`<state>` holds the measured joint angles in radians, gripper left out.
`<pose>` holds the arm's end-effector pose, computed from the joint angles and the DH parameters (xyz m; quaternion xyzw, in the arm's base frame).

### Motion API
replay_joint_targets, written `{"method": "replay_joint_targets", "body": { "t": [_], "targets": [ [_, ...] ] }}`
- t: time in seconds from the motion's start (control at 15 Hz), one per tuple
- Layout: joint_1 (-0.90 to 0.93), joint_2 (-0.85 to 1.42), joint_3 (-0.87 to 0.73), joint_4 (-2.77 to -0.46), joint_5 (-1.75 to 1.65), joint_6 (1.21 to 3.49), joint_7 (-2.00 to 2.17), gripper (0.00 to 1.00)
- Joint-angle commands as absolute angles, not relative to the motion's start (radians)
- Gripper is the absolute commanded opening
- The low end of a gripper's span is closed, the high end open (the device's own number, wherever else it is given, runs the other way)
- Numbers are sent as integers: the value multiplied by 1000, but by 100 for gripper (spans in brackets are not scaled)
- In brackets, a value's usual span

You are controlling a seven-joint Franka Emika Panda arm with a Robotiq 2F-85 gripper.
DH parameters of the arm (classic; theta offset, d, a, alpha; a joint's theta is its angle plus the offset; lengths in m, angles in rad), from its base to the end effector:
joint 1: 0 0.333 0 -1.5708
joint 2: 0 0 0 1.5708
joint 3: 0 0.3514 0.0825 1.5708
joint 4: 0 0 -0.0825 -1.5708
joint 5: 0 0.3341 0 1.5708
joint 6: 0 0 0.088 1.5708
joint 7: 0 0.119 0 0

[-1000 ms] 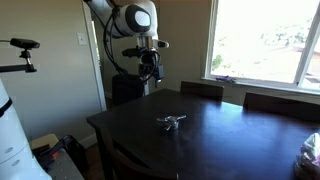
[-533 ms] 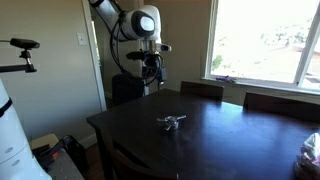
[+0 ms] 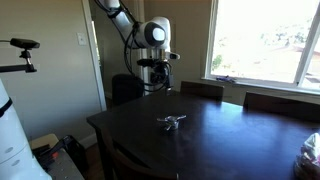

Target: Remove the three small pots from the big pot, then remove the other smaller pots from the small pot, and finally remove the smallest mini pot from the smallest pot

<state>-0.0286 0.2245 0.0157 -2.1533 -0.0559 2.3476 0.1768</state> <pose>0.5337 -0.0085 0.3514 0.9969 -0.0750 -0.0135 0.0191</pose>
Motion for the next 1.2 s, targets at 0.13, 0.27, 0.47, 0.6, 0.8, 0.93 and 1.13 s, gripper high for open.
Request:
{"method": "replay_joint_targets", "body": {
  "t": [0.13, 0.27, 0.47, 0.6, 0.8, 0.93, 1.13],
  "targets": [
    [-10, 391, -19, -1983, -49, 2319, 193, 100],
    [-12, 386, -18, -2008, -45, 2346, 170, 100],
    [-12, 406, -20, -1984, -44, 2346, 170, 100],
    [-8, 423, -18, -1976, -56, 2358, 160, 100],
    [18, 511, -28, -1924, -72, 2408, 213, 100],
    [22, 580, -23, -1870, -43, 2415, 221, 100],
    [32, 673, -22, -1801, -22, 2444, 228, 100]
  ]
}}
